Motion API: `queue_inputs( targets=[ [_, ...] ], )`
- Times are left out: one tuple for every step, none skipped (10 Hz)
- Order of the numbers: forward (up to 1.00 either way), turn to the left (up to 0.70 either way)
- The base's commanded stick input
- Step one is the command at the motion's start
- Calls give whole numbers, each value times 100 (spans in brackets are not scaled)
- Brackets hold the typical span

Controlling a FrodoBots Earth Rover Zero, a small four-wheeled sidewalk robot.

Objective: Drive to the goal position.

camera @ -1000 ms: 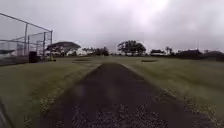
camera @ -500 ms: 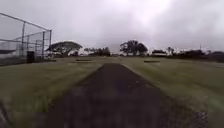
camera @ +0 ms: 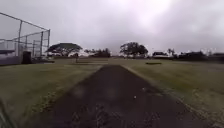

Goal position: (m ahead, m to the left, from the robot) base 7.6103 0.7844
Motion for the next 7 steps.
queue_inputs(
  targets=[
    [100, 0],
    [100, 0],
    [100, 0],
    [100, 0],
    [100, 0],
    [100, 0],
    [100, 0]
  ],
)
